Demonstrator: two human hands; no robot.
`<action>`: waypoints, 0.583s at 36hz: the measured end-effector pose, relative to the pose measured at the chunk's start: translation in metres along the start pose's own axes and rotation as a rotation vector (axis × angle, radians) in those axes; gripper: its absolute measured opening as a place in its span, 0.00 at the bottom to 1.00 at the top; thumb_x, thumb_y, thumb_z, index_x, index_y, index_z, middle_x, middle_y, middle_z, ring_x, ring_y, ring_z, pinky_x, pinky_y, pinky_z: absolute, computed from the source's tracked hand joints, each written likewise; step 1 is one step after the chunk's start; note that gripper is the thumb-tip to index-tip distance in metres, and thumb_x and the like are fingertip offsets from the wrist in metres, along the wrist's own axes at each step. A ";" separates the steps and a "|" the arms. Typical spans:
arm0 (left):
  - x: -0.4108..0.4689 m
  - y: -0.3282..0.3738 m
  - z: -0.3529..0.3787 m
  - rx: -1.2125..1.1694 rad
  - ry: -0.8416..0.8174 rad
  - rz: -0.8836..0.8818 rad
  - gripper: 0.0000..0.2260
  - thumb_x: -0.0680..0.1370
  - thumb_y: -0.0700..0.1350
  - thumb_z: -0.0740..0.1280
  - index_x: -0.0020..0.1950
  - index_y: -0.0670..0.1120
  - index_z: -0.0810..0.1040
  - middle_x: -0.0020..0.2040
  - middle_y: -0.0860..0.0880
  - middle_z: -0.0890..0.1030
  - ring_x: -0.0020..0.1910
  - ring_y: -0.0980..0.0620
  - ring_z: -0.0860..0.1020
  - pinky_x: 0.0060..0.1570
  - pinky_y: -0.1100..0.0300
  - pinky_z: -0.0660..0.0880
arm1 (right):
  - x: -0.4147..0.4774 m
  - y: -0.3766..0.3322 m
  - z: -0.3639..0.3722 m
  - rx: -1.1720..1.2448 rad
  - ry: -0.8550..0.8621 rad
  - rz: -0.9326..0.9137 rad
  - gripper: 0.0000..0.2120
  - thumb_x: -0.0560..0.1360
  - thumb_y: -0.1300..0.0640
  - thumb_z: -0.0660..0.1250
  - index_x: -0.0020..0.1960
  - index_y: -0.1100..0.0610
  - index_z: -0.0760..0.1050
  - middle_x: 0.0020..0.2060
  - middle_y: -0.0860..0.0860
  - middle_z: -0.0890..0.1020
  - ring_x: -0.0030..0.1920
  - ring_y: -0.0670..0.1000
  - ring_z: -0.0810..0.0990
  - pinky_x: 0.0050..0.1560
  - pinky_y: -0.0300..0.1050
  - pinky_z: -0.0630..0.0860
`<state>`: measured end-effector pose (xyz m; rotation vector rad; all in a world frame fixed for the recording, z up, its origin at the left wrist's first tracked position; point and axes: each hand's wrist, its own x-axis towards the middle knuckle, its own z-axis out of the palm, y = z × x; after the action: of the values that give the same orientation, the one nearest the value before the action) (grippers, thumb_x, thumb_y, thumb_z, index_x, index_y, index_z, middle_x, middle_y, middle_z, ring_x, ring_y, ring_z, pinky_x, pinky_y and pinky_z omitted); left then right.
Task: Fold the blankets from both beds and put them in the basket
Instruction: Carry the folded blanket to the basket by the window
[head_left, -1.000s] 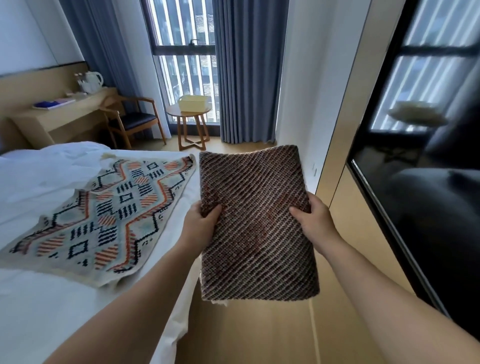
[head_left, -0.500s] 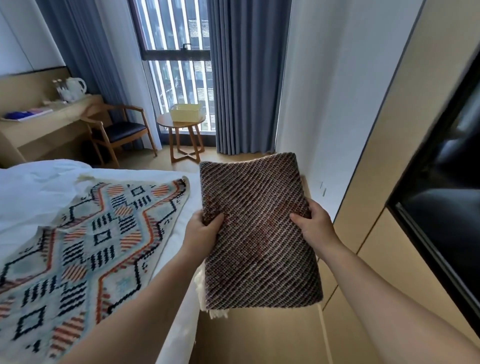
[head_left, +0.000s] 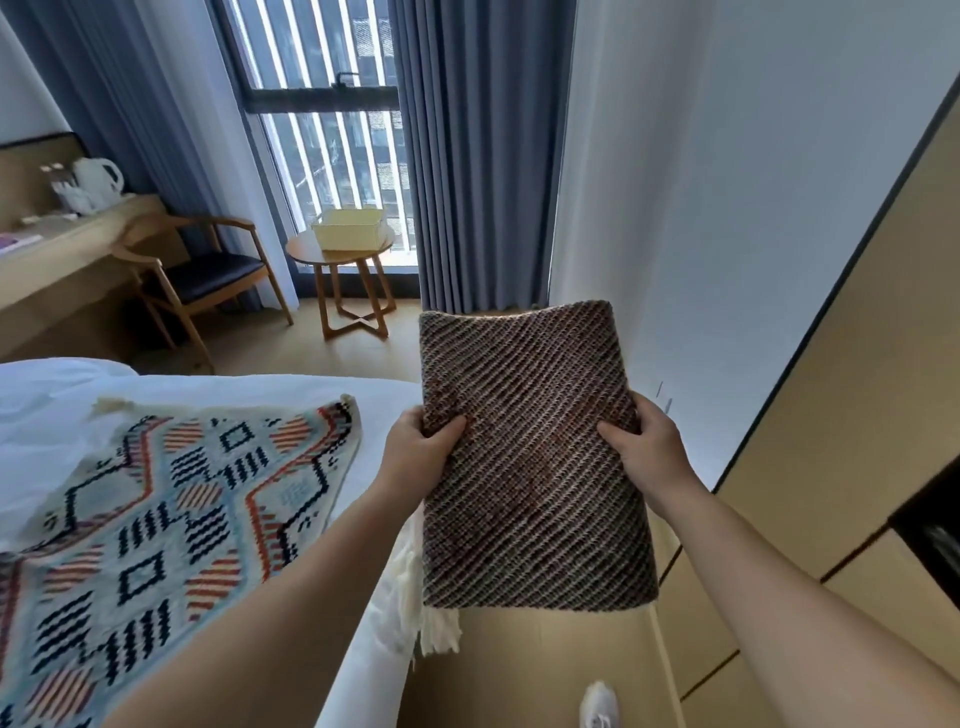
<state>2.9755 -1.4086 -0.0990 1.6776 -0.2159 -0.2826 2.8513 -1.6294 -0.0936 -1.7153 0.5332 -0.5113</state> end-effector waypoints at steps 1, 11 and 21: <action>0.014 0.001 0.007 -0.004 0.000 -0.006 0.13 0.75 0.45 0.72 0.56 0.43 0.77 0.49 0.48 0.83 0.47 0.51 0.82 0.48 0.57 0.79 | 0.017 0.003 -0.002 -0.001 -0.003 0.005 0.18 0.76 0.62 0.68 0.64 0.52 0.75 0.55 0.49 0.81 0.55 0.50 0.80 0.59 0.48 0.75; 0.155 0.012 0.097 -0.034 0.046 -0.040 0.07 0.76 0.42 0.70 0.53 0.45 0.77 0.49 0.48 0.83 0.47 0.51 0.82 0.46 0.59 0.79 | 0.201 0.030 -0.030 0.014 -0.070 0.001 0.19 0.75 0.59 0.68 0.64 0.46 0.74 0.54 0.42 0.81 0.55 0.44 0.80 0.61 0.50 0.75; 0.268 0.034 0.147 -0.068 0.106 -0.047 0.12 0.75 0.42 0.71 0.57 0.44 0.77 0.50 0.48 0.83 0.48 0.51 0.83 0.46 0.60 0.79 | 0.347 0.033 -0.041 -0.014 -0.135 -0.003 0.18 0.76 0.59 0.68 0.65 0.50 0.74 0.55 0.45 0.81 0.55 0.47 0.80 0.61 0.54 0.76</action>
<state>3.1856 -1.6329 -0.0974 1.6271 -0.0871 -0.2330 3.1012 -1.8757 -0.0997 -1.7504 0.4384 -0.3914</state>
